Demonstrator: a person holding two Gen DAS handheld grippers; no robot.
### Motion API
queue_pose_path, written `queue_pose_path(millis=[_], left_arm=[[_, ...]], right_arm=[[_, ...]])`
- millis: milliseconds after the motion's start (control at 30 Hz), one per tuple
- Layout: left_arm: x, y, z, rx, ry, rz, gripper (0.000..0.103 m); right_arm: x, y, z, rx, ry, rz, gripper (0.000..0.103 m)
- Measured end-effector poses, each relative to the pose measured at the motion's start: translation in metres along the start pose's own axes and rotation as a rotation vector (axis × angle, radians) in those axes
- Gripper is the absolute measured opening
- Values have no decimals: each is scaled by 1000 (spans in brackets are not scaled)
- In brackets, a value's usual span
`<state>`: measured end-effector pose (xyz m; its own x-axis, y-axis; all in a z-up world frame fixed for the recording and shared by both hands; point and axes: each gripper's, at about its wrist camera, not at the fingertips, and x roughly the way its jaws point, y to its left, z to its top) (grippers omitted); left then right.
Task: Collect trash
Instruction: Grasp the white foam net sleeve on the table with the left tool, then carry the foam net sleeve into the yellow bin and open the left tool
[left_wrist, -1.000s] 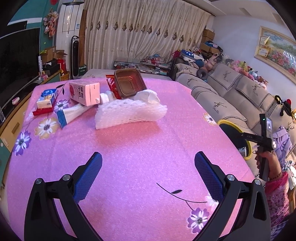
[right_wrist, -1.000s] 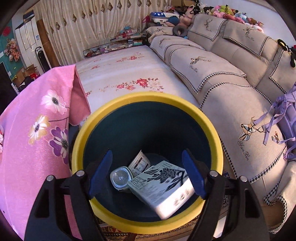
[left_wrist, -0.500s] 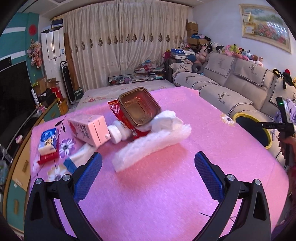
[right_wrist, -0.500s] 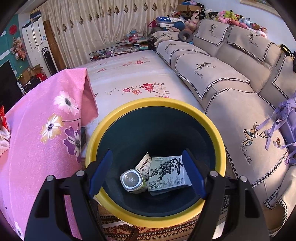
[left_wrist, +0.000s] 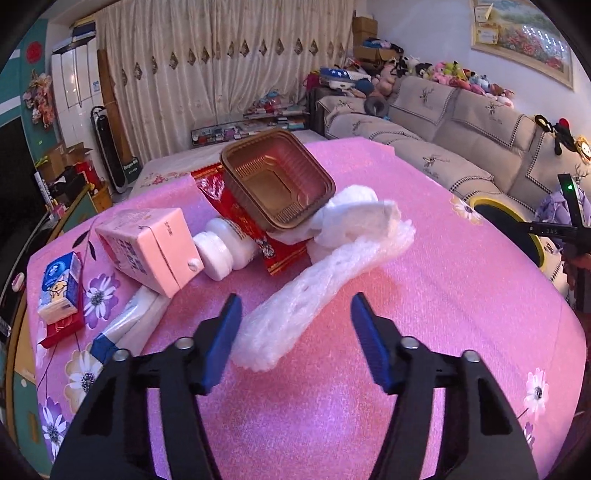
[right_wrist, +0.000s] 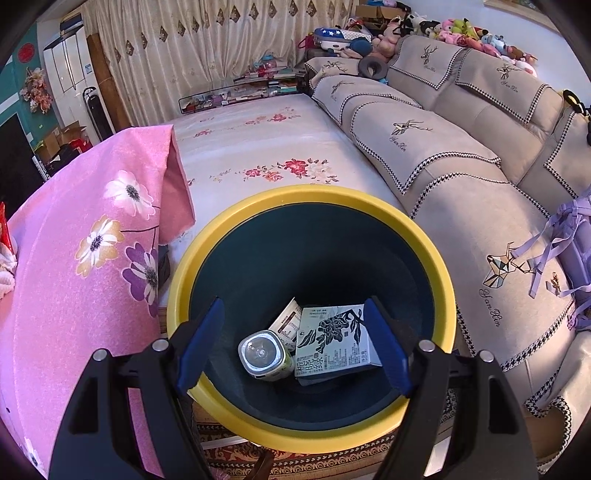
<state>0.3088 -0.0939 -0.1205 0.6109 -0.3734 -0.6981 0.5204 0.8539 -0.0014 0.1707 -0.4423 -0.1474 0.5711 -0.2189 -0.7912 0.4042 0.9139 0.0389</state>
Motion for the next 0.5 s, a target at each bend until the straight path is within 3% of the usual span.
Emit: queue_pose_path(millis=[100,200,500], left_arm=[[0,-4,-2,17,18,-30,24],[-6,-16,-6,51,19,-73,15],[-54,-88,-26,142,12,-232,13]], right_arm=[[1,3,-1,-6,2,8,74],[1,6,-1,-9,3,16,73],[-5,7,-3,-10,-5,35,73]])
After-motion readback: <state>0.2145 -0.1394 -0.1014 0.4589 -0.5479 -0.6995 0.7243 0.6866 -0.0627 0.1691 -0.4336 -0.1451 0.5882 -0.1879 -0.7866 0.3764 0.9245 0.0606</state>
